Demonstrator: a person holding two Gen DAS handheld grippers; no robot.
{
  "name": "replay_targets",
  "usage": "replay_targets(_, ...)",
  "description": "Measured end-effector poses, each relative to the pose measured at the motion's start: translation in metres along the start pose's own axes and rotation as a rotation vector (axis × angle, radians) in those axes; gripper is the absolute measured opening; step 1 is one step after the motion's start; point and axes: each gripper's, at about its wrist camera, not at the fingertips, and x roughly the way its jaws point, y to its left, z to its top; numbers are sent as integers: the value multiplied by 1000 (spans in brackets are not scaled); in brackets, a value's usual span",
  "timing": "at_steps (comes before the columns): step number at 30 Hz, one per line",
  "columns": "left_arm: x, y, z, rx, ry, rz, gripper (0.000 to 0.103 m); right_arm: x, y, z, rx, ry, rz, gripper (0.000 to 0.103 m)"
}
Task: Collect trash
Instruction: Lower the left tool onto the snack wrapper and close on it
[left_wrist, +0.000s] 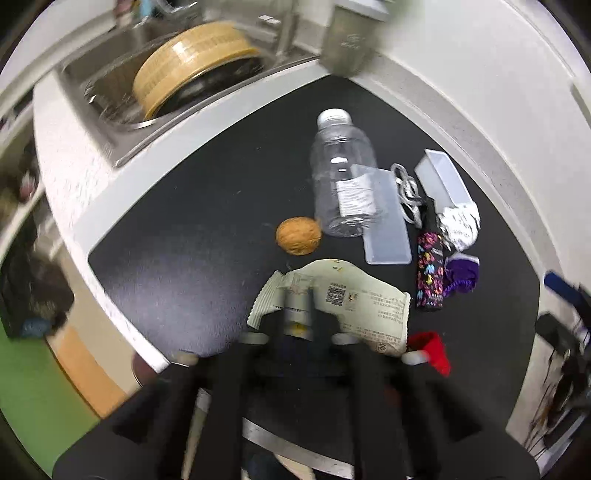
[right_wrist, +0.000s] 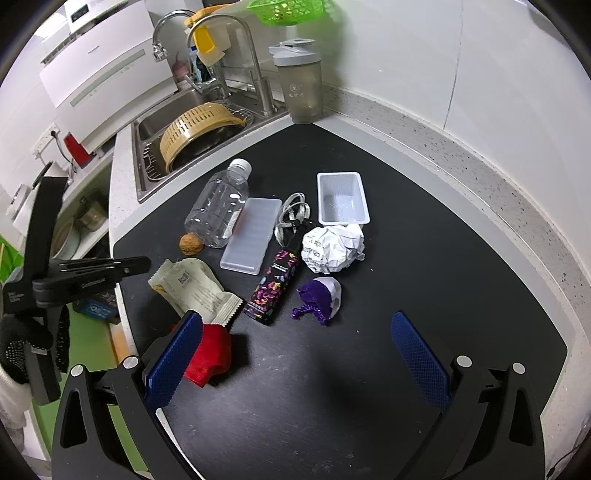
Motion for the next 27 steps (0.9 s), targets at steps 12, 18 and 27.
replay_targets(12, 34, 6, -20, -387, 140, -119, 100, -1, -3, -1, -8, -1, 6, 98)
replay_targets(18, 44, -6, -19, -419, 148, -111, 95, -2, -12, -4, 0, 1, 2, 98)
replay_targets(27, 49, -11, -7, -389, 131, -120, 3, -3, -17, -7, 8, 1, 2, 98)
